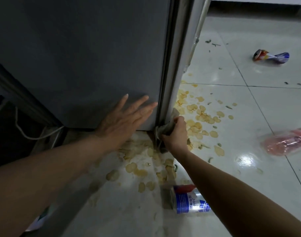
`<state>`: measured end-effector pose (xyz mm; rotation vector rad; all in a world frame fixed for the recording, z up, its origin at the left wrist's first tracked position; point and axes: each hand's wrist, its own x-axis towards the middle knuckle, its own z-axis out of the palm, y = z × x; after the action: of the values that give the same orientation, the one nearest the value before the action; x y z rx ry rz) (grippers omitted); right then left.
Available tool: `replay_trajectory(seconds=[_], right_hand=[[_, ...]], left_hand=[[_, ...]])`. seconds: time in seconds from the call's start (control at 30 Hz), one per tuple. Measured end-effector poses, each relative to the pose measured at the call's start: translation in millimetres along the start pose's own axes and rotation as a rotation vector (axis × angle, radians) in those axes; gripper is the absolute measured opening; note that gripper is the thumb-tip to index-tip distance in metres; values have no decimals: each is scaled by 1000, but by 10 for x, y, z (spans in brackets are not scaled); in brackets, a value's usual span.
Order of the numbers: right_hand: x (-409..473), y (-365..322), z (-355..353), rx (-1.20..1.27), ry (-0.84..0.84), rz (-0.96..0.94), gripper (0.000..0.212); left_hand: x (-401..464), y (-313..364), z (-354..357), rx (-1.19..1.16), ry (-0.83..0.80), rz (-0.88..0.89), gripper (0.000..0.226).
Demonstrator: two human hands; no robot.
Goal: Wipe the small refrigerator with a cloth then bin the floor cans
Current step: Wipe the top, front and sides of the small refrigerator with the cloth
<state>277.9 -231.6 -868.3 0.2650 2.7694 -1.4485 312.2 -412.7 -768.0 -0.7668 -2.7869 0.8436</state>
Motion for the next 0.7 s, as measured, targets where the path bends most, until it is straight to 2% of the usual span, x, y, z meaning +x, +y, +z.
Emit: replay_trajectory(seconds=[0.1,0.23,0.3,0.43,0.57,0.7], right_hand=[[65,22,57,-21,0,-35,50],[95,35,130,-105,5,-100,71],[90,28,141,-118,20,-130,76],[56,-22,79,-141,58,-177,61],[22,-166,-45,-101,118,-216,49],[23,-401,-245,-60,155,-261,45]], left_hand=[[14,-42,8,37,32,-6,67],[-14,-53,22,134,20,-7,71],[-15,-41,-2,113,-37,-15,73],[-9,-25,-28,42,-81,-50,76],[4,-40,-106,-9,-106,-42,69],[-21,-122,-234,-15,-22,-21,62]])
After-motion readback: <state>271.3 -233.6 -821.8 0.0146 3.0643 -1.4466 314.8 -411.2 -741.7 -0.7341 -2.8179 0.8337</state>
